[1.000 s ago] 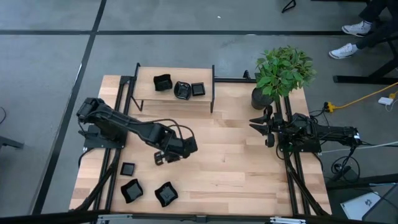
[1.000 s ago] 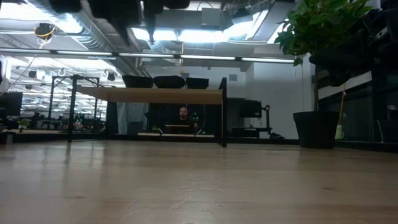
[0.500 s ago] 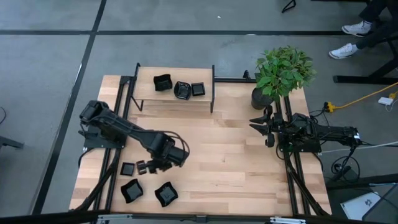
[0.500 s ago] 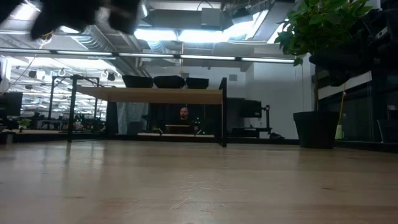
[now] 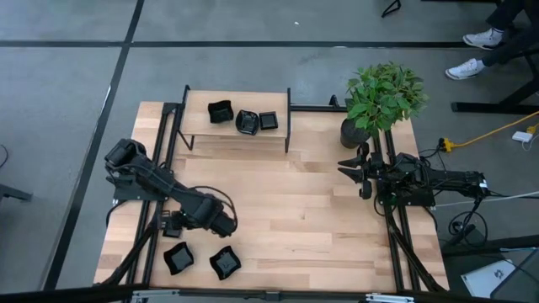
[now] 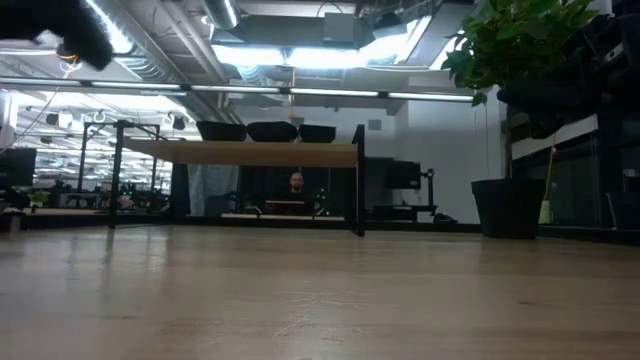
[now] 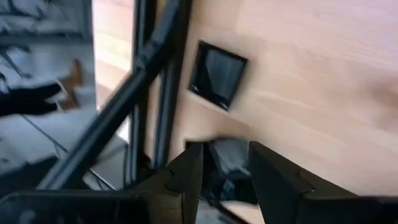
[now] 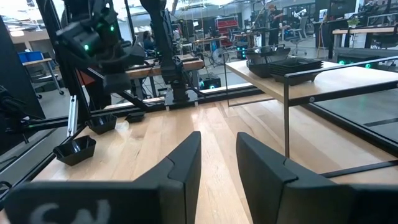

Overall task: Pick & Place Mini shaped plates
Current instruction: Stack the square plate on top of the square plates on the shelf

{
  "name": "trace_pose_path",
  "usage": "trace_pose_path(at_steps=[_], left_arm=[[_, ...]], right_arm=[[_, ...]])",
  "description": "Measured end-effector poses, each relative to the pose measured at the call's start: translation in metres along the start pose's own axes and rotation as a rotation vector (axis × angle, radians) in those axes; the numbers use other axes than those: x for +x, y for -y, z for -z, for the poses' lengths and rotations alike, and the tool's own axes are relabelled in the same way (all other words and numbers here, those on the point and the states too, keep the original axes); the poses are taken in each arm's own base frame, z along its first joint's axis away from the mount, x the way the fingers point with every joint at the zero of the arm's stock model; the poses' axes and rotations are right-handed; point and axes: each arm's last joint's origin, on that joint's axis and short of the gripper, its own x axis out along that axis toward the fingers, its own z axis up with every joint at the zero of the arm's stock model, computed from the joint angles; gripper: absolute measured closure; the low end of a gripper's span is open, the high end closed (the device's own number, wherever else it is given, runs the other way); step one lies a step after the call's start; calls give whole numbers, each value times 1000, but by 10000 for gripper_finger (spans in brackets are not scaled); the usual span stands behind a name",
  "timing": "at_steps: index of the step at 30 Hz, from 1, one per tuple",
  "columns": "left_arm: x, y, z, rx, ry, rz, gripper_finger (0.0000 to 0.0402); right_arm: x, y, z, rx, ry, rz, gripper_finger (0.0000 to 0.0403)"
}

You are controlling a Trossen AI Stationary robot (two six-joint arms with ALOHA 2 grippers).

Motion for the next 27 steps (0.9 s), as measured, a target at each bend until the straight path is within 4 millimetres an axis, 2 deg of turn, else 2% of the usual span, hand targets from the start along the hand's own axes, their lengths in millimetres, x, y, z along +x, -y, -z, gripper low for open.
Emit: trace_pose_path(at_steps=[8,13,19,27], left_arm=[[33,-12,3,45,119,-70,279],[54,-14,9,98,132,-54,279],[80,-10,12,132,105,-8,279],[99,-3,7,140,98,33,279]], right_arm=[[0,0,0,0,0,0,300],[0,0,0,0,0,0,300],[0,0,0,0,0,0,300],[0,0,0,0,0,0,300]])
